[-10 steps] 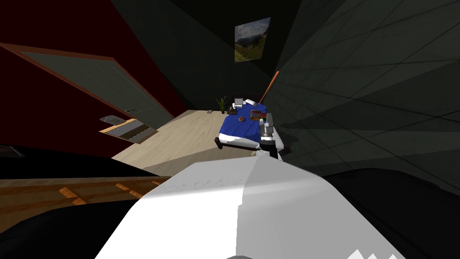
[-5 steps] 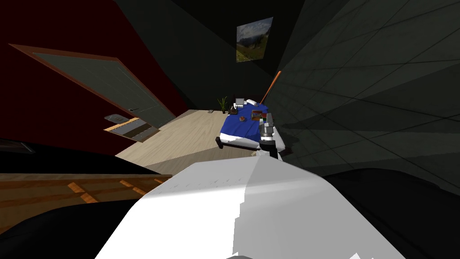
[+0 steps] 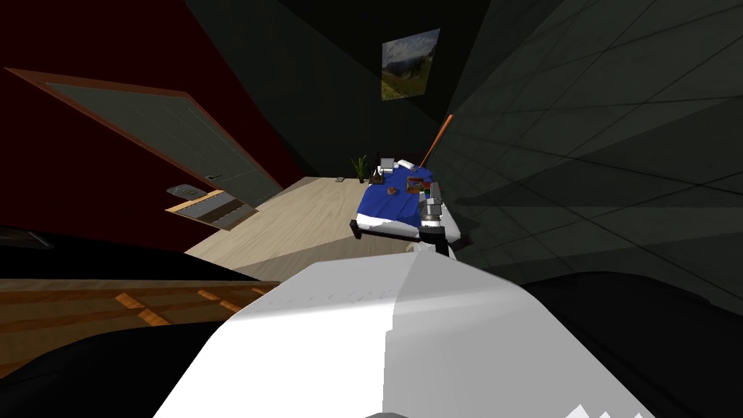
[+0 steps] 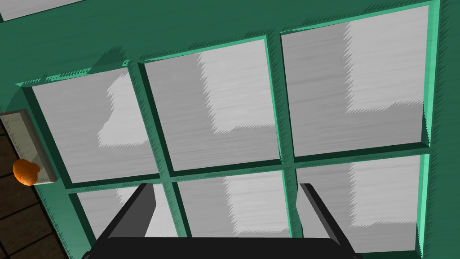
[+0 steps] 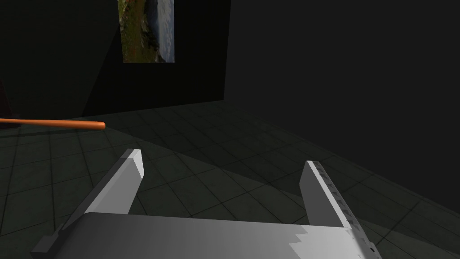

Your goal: Push the door open

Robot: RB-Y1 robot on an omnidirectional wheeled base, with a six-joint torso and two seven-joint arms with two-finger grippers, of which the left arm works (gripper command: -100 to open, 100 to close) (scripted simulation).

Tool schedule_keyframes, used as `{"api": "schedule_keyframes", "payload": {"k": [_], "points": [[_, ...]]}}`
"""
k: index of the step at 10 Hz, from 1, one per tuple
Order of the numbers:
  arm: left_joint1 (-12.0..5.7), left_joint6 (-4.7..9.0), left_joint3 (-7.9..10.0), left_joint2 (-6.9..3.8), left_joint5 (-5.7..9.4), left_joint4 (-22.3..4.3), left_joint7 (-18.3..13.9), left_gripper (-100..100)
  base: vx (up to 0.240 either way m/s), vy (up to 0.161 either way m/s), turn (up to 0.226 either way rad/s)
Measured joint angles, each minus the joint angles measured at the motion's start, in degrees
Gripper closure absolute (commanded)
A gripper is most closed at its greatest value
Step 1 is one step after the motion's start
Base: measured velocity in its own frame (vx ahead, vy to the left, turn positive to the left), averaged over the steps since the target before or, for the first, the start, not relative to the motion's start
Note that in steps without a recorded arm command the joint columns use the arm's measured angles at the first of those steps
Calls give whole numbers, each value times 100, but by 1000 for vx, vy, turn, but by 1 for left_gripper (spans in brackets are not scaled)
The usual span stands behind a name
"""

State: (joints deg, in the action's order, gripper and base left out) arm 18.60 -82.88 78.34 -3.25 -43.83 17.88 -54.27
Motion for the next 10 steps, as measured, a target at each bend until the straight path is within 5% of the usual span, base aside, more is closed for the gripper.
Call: {"api": "schedule_keyframes", "payload": {"k": [2, 3, 5, 7, 8, 10], "points": [[46, -13, -233, -54, 303, -123, -47, -100, -17, 19, 32], [31, 57, -341, -201, 442, -435, -146, -100, -12, 14, -73], [76, -47, -403, -60, 525, -157, -82, -100, -25, 27, 21], [82, -34, -495, -117, 644, -287, -114, -100, -23, 21, -7], [125, -110, -559, -22, 728, -90, -71, -100, -29, 25, 6], [115, -91, -605, -92, 788, -237, -101, -100, -27, 20, 7]]}}
